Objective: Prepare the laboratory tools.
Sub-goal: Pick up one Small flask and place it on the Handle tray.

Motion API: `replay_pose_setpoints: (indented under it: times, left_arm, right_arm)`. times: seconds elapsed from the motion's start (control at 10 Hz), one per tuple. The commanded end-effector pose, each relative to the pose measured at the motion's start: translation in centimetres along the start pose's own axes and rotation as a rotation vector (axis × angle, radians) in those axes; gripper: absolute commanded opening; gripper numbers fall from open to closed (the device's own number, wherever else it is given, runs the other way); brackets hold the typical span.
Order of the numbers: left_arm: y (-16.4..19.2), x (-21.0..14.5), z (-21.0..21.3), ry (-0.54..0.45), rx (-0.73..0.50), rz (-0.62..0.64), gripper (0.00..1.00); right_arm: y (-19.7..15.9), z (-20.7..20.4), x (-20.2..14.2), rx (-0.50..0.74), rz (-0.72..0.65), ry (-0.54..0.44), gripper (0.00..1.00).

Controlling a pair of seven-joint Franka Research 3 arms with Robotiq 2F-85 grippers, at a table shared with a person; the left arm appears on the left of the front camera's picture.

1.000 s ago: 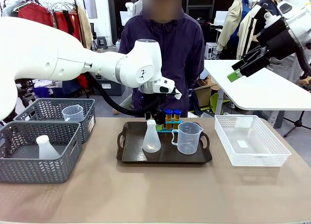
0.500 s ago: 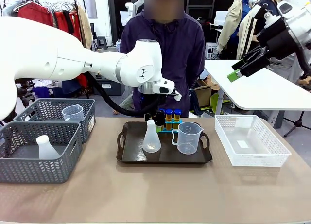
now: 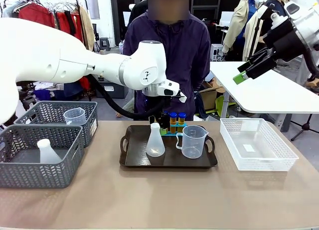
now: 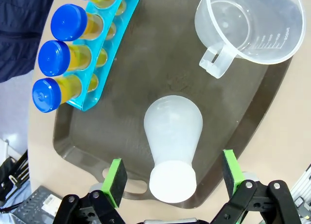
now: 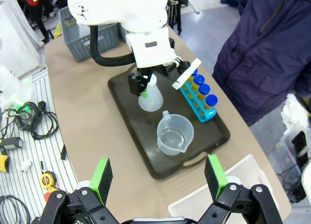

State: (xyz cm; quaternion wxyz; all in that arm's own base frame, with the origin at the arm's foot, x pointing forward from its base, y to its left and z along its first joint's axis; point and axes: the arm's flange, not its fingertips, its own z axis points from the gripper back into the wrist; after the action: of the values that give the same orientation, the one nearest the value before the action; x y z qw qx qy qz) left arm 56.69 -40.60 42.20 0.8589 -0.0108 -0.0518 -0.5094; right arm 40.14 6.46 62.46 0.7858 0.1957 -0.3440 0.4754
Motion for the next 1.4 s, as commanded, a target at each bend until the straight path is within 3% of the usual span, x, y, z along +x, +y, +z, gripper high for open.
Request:
replay_pose_setpoints:
  times: [0.0,0.3,1.1,1.3]
  left_arm:
    - [0.2,-0.1,0.1,-0.008,0.007,0.005,1.0]
    - [-0.7,-0.7,1.7,-0.022,-0.053,-0.005,1.0]
    - [-0.1,-8.7,14.4,-0.302,-0.232,-0.118,1.0]
    - [-1.0,-11.1,17.0,-0.371,-0.226,-0.169,1.0]
  right_arm:
    - [0.0,0.0,0.1,0.003,0.003,-0.01,1.0]
    - [0.0,0.0,0.1,0.003,0.003,-0.01,1.0]
    - [0.0,0.0,0.1,0.003,0.003,-0.01,1.0]
    - [0.0,0.0,0.1,0.003,0.003,-0.01,1.0]
